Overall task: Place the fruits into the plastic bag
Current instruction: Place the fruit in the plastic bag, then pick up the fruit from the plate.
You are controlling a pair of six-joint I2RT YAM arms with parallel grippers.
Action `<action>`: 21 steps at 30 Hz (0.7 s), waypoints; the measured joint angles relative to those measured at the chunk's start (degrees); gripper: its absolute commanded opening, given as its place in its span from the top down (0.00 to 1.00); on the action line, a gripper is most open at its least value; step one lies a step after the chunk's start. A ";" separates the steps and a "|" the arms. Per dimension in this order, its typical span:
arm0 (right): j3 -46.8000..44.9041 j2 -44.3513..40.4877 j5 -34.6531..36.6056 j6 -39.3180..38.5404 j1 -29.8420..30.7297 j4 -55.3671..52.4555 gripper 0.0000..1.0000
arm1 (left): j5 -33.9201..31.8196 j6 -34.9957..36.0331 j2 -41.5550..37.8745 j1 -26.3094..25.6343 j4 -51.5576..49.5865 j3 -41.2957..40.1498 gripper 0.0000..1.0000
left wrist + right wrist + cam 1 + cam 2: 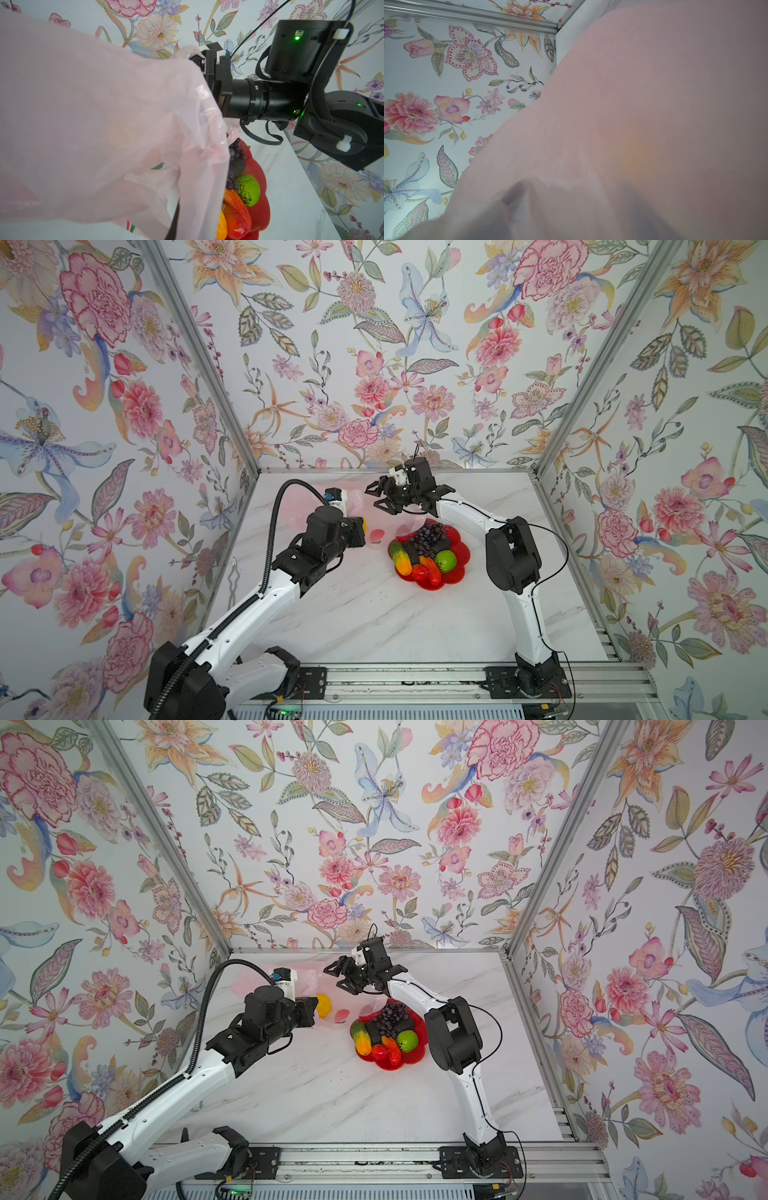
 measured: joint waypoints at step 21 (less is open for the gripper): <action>-17.20 -32.81 12.87 -26.97 0.52 -23.54 0.01 | -0.26 -2.34 -5.64 0.00 1.22 -8.81 1.00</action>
